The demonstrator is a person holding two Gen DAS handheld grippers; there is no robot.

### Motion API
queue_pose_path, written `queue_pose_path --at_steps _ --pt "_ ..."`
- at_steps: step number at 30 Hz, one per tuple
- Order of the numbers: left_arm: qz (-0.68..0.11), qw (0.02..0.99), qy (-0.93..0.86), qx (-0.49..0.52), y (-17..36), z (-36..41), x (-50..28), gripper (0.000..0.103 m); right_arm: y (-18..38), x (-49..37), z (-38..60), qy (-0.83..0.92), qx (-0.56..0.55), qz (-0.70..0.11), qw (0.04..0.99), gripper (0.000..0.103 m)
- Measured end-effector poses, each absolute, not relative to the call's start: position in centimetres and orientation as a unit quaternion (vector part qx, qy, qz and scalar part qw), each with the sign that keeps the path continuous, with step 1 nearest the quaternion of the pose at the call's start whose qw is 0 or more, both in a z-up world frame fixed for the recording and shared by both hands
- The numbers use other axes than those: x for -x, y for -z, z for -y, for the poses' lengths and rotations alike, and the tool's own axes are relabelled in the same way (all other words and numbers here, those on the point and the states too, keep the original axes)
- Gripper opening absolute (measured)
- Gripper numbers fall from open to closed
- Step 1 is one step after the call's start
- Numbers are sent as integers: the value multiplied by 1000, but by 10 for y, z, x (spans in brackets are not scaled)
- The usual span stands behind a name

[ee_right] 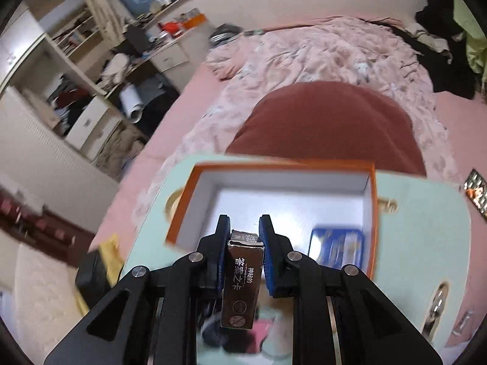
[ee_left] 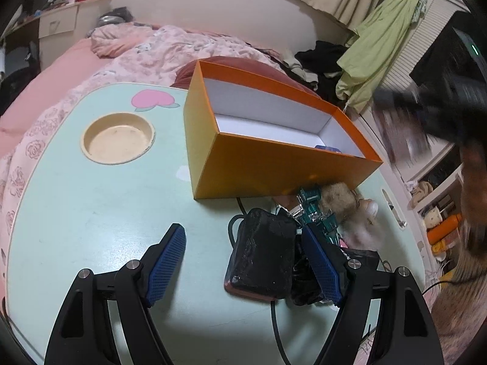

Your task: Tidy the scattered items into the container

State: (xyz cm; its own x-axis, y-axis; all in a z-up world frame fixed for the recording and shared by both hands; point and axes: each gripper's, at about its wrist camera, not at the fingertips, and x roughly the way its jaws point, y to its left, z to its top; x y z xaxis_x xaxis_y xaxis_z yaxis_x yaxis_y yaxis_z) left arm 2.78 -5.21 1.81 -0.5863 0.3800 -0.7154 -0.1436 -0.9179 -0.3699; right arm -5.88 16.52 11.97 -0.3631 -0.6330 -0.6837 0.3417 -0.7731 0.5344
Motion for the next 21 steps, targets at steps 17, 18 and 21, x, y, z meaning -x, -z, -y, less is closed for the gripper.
queue_pose_path --at_steps 17,18,21 --pt "99 104 -873 466 -35 50 27 79 -89 12 -135 867 -399 115 275 37" --pt "96 101 -867 478 -33 49 32 79 -90 5 -137 870 -391 112 277 40" --pt "94 94 -859 494 -29 46 43 78 -87 -17 -149 877 -377 109 278 40"
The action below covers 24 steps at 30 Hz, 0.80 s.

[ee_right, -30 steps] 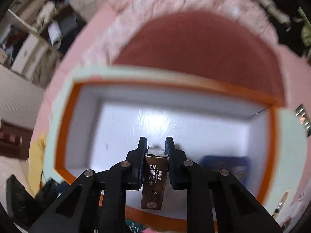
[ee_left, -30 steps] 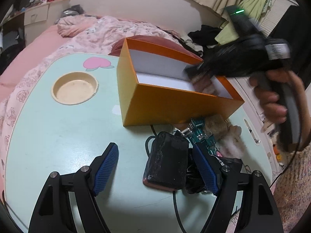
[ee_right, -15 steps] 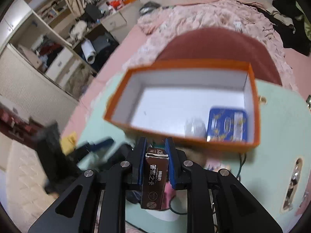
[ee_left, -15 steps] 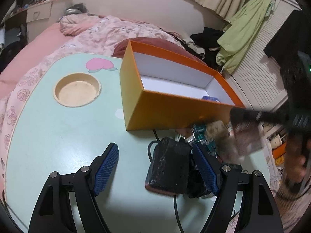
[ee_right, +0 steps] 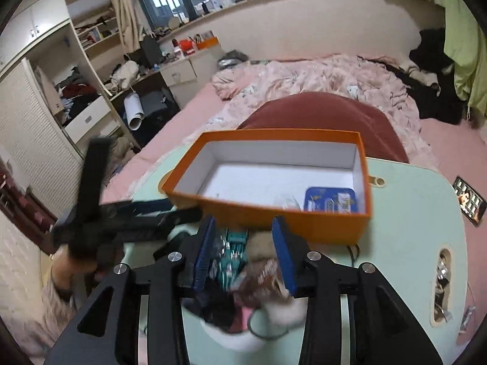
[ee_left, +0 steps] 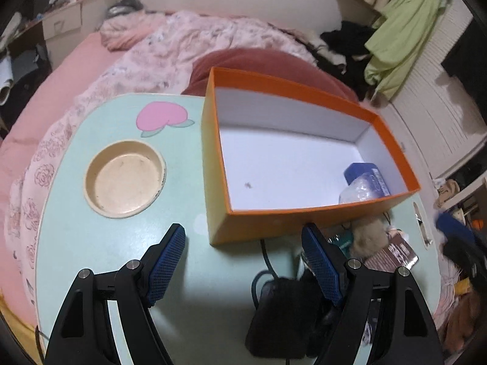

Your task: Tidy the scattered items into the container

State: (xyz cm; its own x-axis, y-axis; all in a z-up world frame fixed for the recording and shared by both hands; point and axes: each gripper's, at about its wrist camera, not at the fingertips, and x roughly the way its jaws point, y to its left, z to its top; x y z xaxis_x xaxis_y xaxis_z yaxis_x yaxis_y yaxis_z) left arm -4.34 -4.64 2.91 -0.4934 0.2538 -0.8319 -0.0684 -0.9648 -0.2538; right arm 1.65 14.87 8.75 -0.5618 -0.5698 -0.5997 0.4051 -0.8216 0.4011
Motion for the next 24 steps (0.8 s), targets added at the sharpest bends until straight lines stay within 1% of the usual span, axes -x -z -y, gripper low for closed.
queue_pose_path --at_steps 3,6,9,12,17,18,19,20,22,24 --pt "86 88 -860 495 -31 46 45 78 -77 -34 -164 884 -374 107 259 40" --pt "87 103 -864 484 -40 45 32 78 -58 -52 -178 891 -376 99 235 40" --pt "77 110 -879 458 -63 39 19 78 -39 -61 -183 895 -388 63 209 40" --pt "59 140 -886 439 -93 22 16 78 -23 -66 -183 898 -394 41 193 40" --pt "24 196 -868 456 -118 -26 38 78 -5 -66 -177 898 -393 52 190 40" --pt "18 206 -861 465 -119 -38 45 78 -3 -67 -175 901 -388 46 187 43" --pt "13 210 -855 474 -119 -47 52 78 -2 -68 -173 906 -381 37 180 50" --pt "8 210 -850 483 -118 -56 58 78 -2 -70 -170 910 -376 28 174 53" --pt "-9 205 -840 502 -112 -77 71 78 -1 -73 -167 915 -364 21 171 65" --pt "-20 197 -830 521 -103 -94 84 78 1 -74 -166 916 -361 20 176 65"
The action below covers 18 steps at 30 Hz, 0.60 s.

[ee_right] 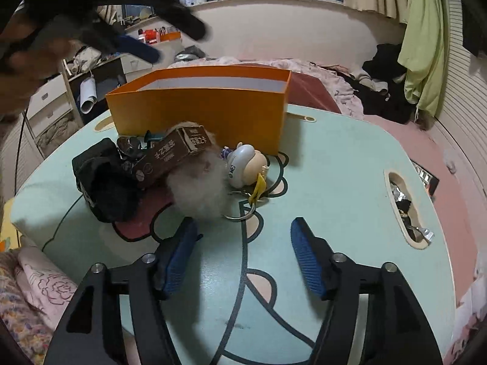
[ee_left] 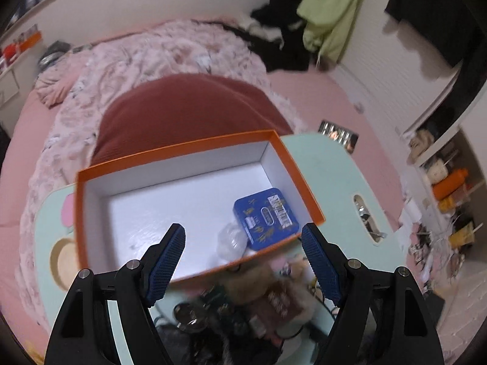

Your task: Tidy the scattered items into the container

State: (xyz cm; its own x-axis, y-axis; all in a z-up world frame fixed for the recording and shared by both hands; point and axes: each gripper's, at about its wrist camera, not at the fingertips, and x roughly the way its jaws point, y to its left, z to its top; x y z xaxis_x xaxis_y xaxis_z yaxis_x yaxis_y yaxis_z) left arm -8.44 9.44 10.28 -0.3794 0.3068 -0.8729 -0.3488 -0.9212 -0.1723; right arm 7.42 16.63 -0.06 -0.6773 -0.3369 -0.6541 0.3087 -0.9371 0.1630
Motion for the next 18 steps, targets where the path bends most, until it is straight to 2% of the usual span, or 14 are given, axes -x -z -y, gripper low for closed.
queue_pose_path --at_steps 13,18 --pt "-66 164 -795 580 -50 -147 120 78 3 -74 -166 915 -358 22 185 65" --pt "-27 172 -783 598 -40 -131 128 78 4 -76 -167 914 -358 24 191 65"
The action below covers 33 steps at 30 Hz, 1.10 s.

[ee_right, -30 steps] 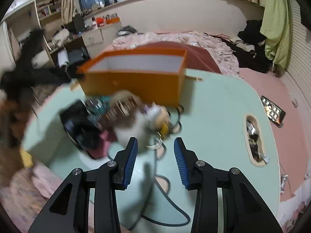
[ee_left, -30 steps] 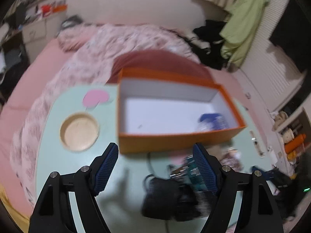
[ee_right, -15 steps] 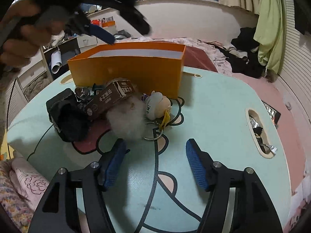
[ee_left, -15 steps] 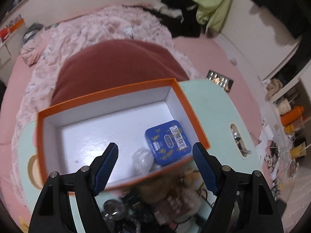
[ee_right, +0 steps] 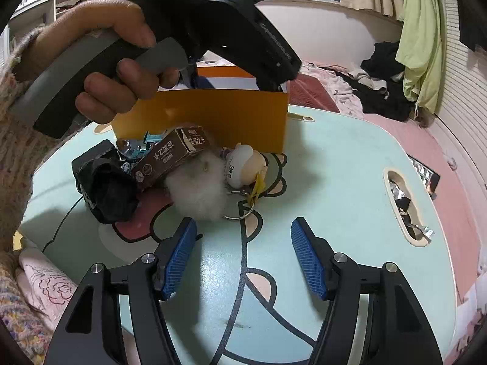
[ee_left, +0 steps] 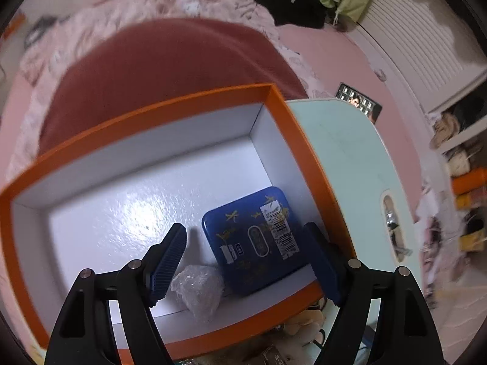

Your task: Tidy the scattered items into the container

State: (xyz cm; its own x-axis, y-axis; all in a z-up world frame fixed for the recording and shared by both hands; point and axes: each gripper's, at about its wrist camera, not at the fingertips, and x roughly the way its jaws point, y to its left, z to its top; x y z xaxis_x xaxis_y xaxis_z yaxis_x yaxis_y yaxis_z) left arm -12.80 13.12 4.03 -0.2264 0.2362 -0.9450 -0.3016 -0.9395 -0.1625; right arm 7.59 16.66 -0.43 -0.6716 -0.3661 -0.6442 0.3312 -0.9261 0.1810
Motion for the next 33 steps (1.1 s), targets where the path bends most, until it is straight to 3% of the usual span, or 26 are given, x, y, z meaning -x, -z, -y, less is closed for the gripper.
queue_pose_path --at_steps 6,10,14,21,28,30,33 --pt "-40 134 -799 585 -41 -97 131 73 4 -77 -167 911 -358 21 203 65" --pt "-73 76 -812 574 -46 -79 135 52 4 -77 -167 911 -358 21 204 65" --pt "-3 143 -800 583 -57 -81 131 52 4 -76 -167 910 -358 20 206 65" --pt "28 192 -766 613 -61 -116 125 52 4 -76 -167 907 -358 13 223 65" --pt "-10 157 -780 606 -52 -135 128 58 4 -76 -167 905 -358 12 227 65" --pt "-17 154 -782 603 -52 -135 126 59 4 -76 -167 891 -359 -10 277 65" --pt "-50 143 -789 596 -41 -139 122 68 5 -76 -167 891 -359 -10 278 65"
